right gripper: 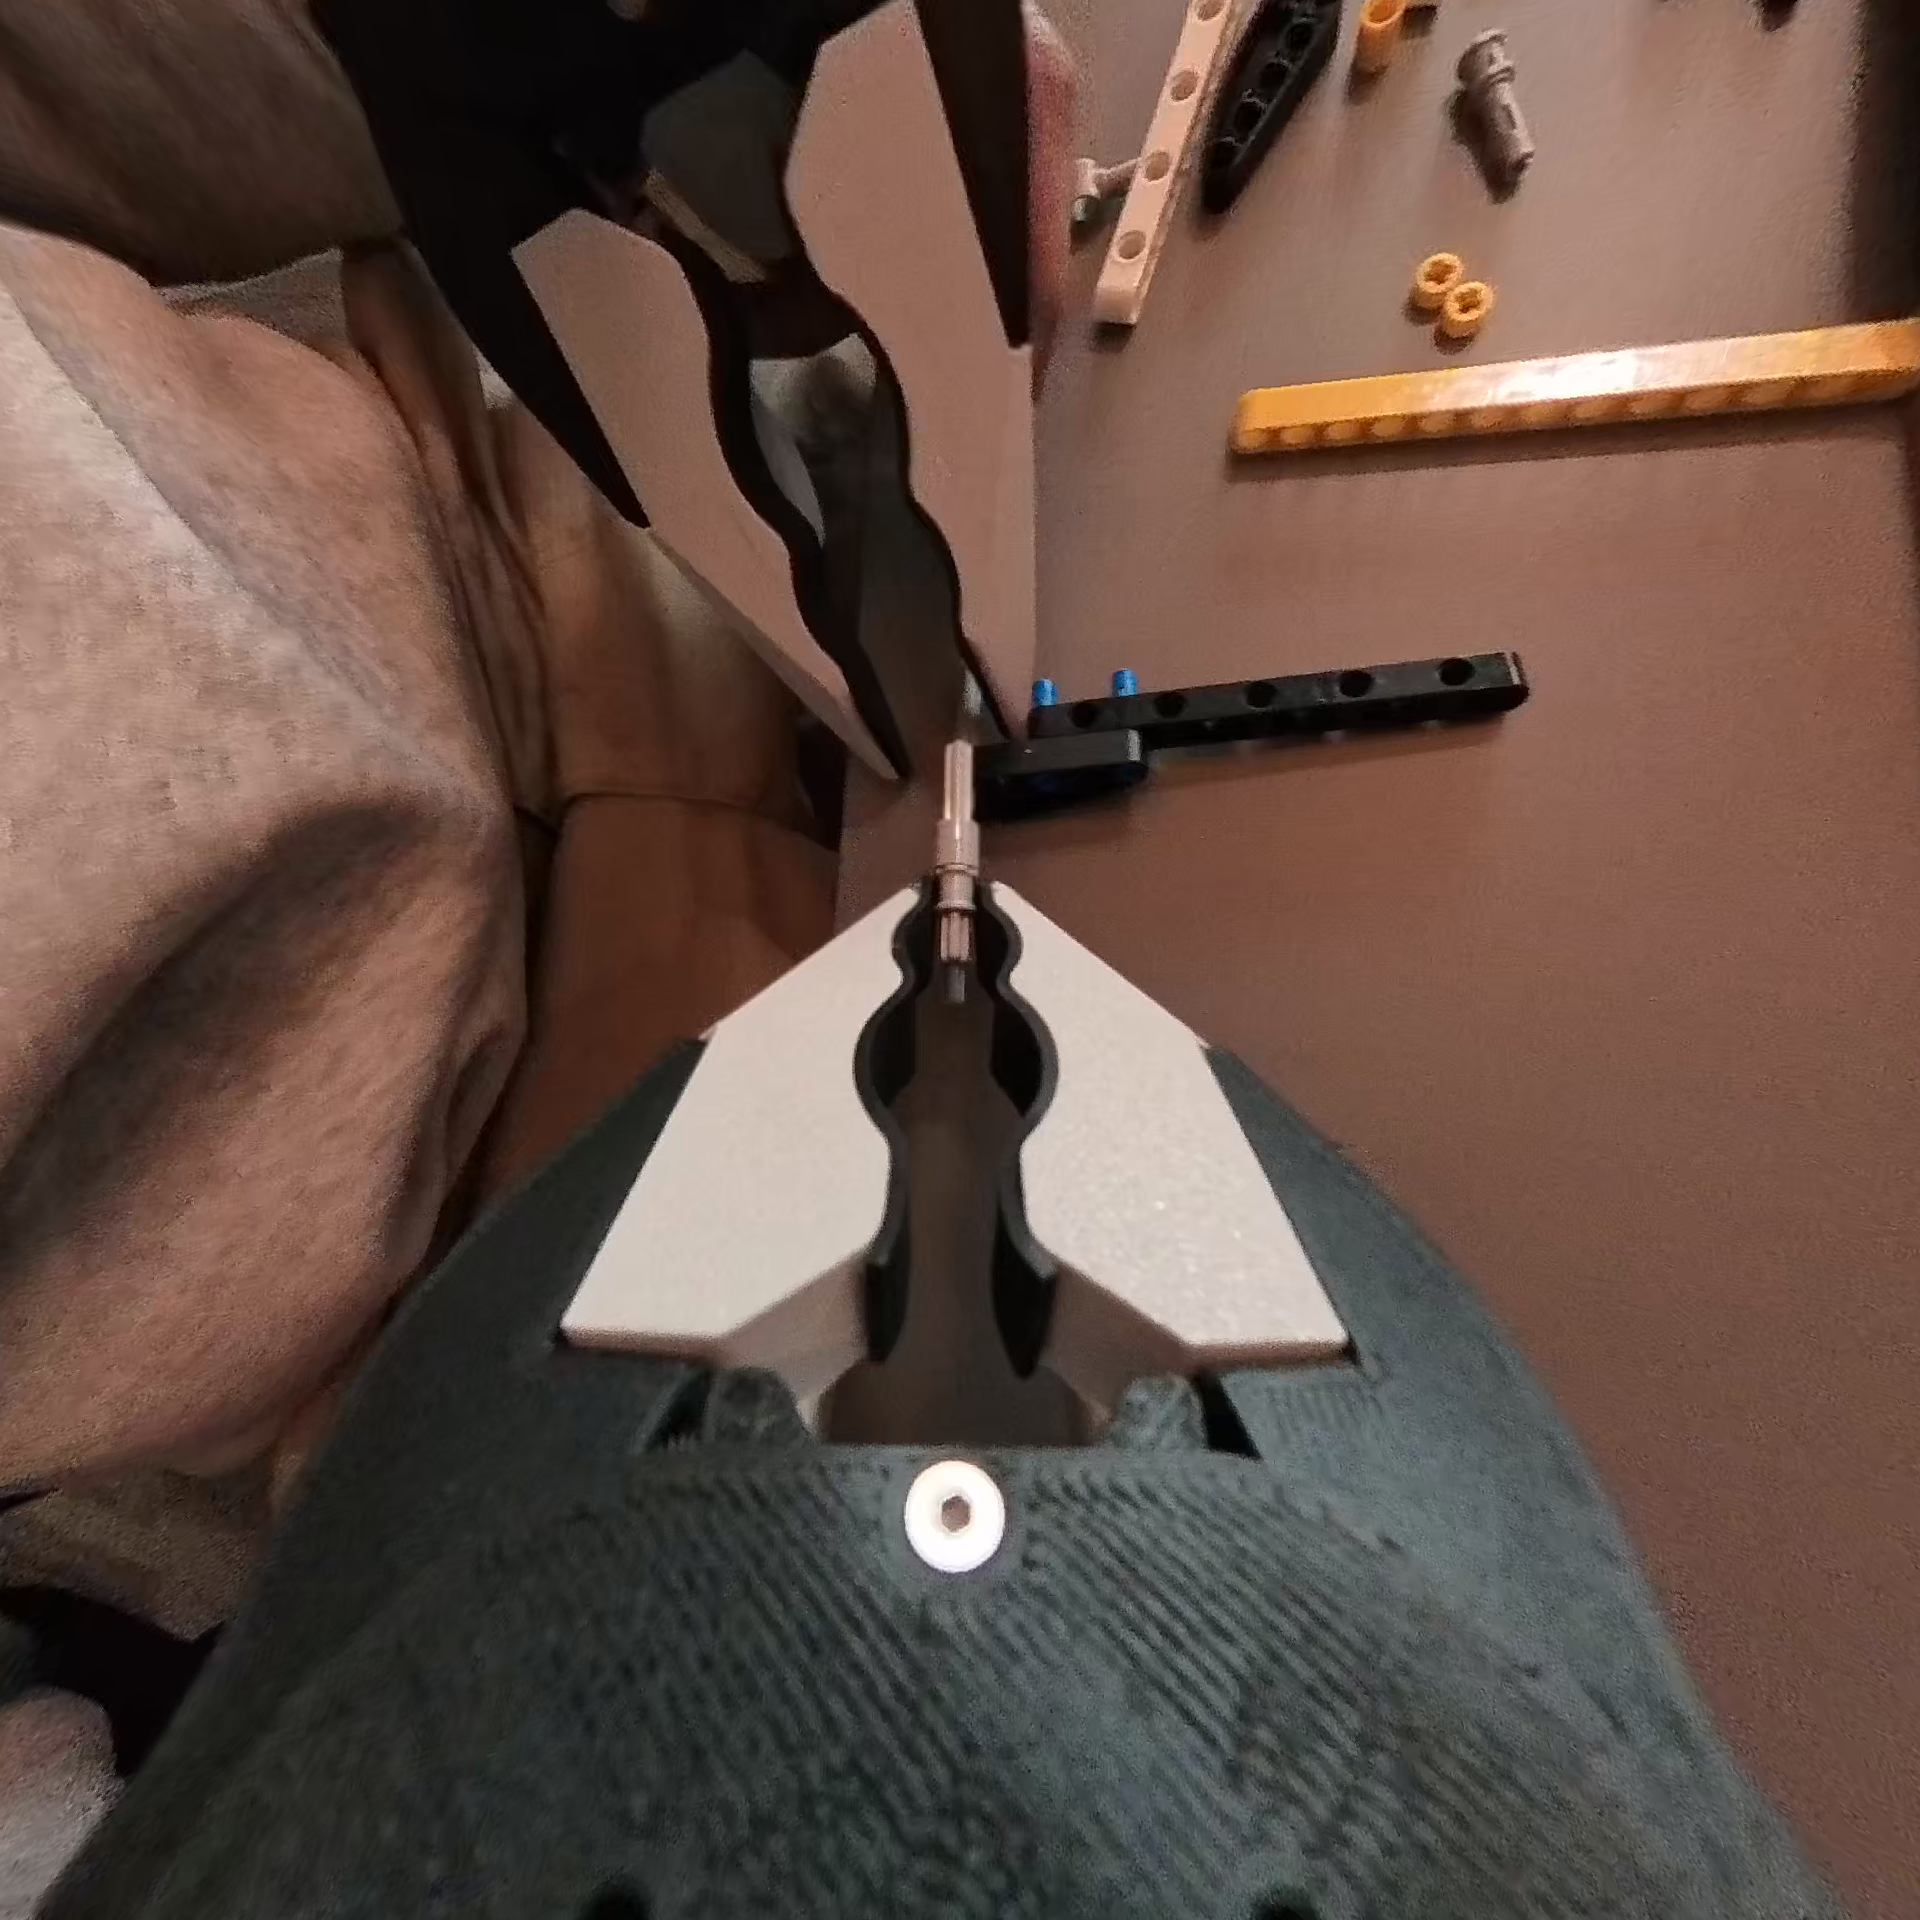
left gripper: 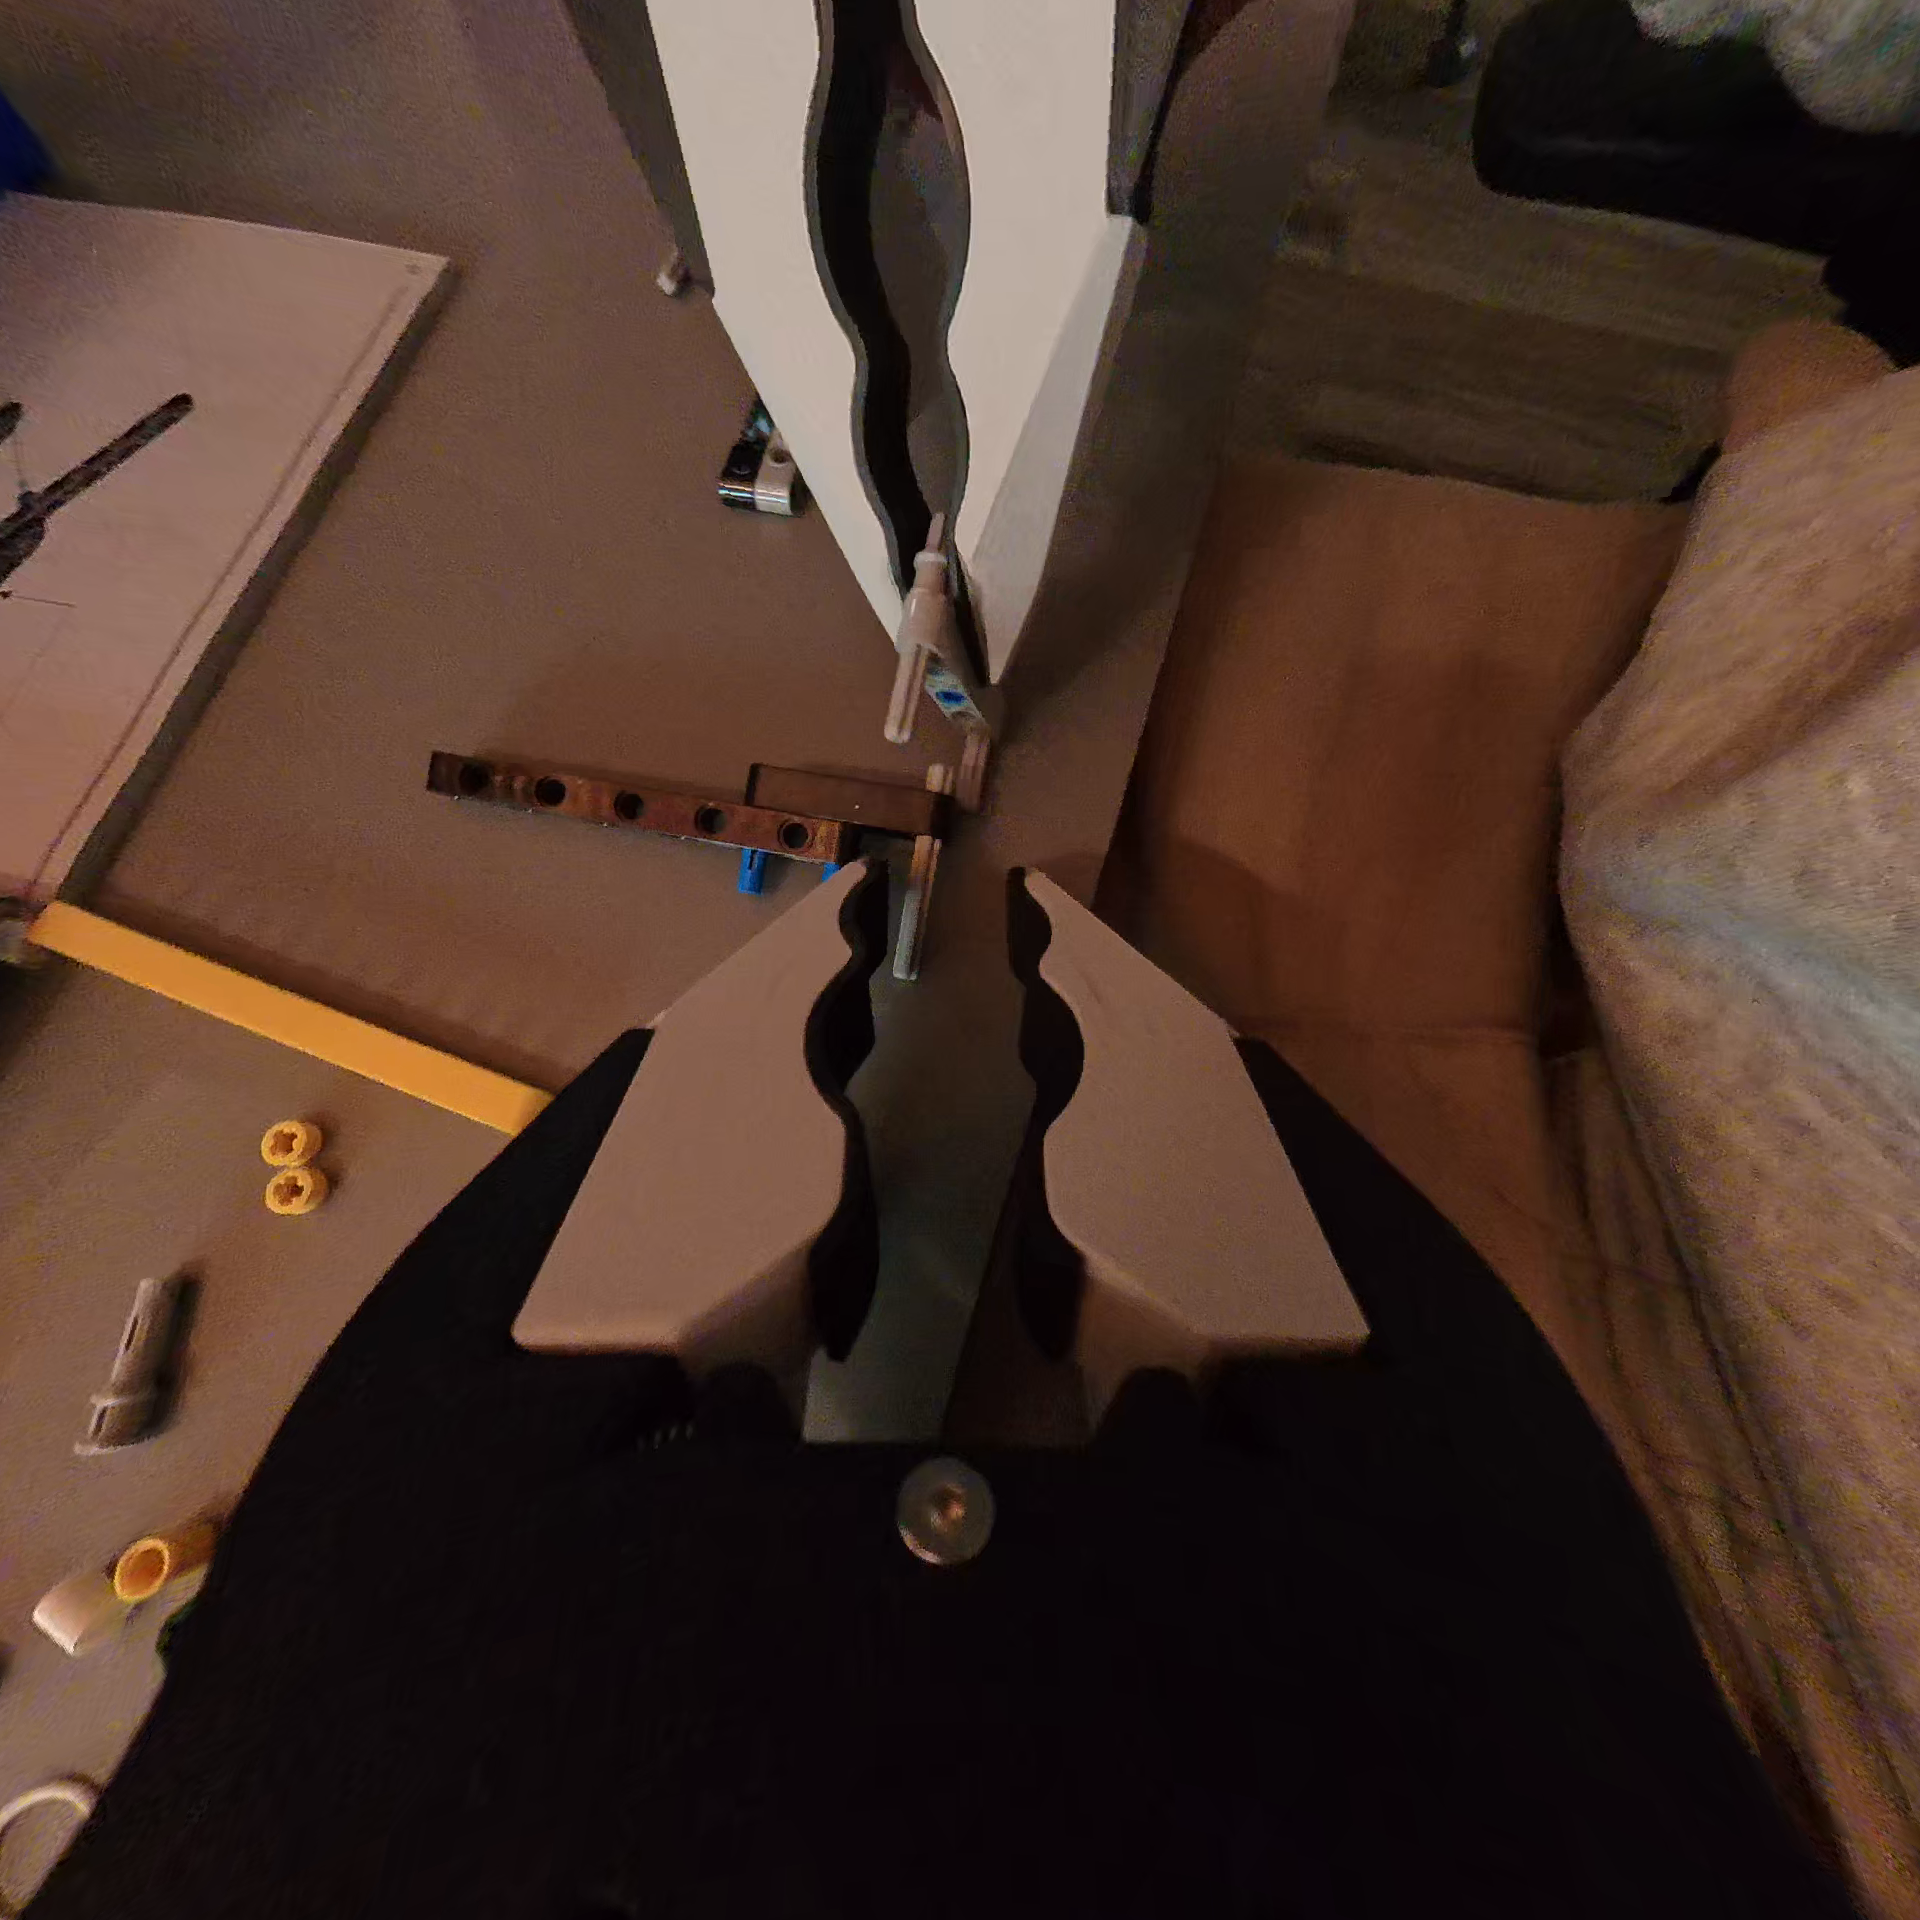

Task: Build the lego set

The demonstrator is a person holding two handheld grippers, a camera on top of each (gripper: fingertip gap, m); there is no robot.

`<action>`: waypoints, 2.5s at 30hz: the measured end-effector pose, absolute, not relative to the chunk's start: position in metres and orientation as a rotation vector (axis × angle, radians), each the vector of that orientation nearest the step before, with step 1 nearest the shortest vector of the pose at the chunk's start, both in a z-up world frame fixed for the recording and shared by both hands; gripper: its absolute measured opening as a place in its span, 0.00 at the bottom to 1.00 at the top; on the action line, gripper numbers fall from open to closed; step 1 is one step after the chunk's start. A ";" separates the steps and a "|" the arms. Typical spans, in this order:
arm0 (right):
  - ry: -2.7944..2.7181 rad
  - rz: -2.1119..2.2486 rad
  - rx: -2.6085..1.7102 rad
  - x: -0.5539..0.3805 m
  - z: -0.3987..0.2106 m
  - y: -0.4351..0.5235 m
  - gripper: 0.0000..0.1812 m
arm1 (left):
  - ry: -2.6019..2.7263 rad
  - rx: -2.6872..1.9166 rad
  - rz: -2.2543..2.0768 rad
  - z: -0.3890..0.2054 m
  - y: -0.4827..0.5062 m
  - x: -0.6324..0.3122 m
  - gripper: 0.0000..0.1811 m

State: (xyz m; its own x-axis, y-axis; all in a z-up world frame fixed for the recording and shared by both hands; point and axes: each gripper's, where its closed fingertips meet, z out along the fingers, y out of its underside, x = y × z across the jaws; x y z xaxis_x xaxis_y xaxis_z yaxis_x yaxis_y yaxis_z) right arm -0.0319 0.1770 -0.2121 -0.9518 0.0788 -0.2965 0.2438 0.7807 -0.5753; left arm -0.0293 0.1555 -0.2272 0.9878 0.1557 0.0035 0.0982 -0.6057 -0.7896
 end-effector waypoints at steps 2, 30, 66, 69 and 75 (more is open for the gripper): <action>2.712 -0.947 0.258 -0.038 -0.211 0.178 0.04 | -0.208 -2.211 0.103 -0.226 0.155 -0.033 0.12; 2.751 -1.011 0.267 -0.046 -0.210 0.177 0.04 | -0.312 -2.189 0.091 -0.225 0.163 -0.042 0.05; 2.733 -1.415 0.440 -0.038 -0.212 0.171 0.03 | -0.271 -2.193 0.129 -0.225 0.163 -0.037 0.05; 2.760 -1.425 0.422 -0.038 -0.212 0.171 0.03 | -0.271 -2.192 0.124 -0.225 0.163 -0.037 0.05; 2.755 -1.424 0.429 -0.038 -0.212 0.170 0.03 | -0.275 -2.193 0.115 -0.225 0.164 -0.037 0.04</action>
State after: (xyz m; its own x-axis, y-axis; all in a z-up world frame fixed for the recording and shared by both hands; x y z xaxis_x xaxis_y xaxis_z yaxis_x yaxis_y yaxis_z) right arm -0.0384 0.1700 -0.2120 -0.9624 0.2365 -0.1339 0.2460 0.5486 -0.7990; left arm -0.0368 0.1640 -0.2252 0.9709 0.2388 0.0171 0.1554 -0.5740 -0.8040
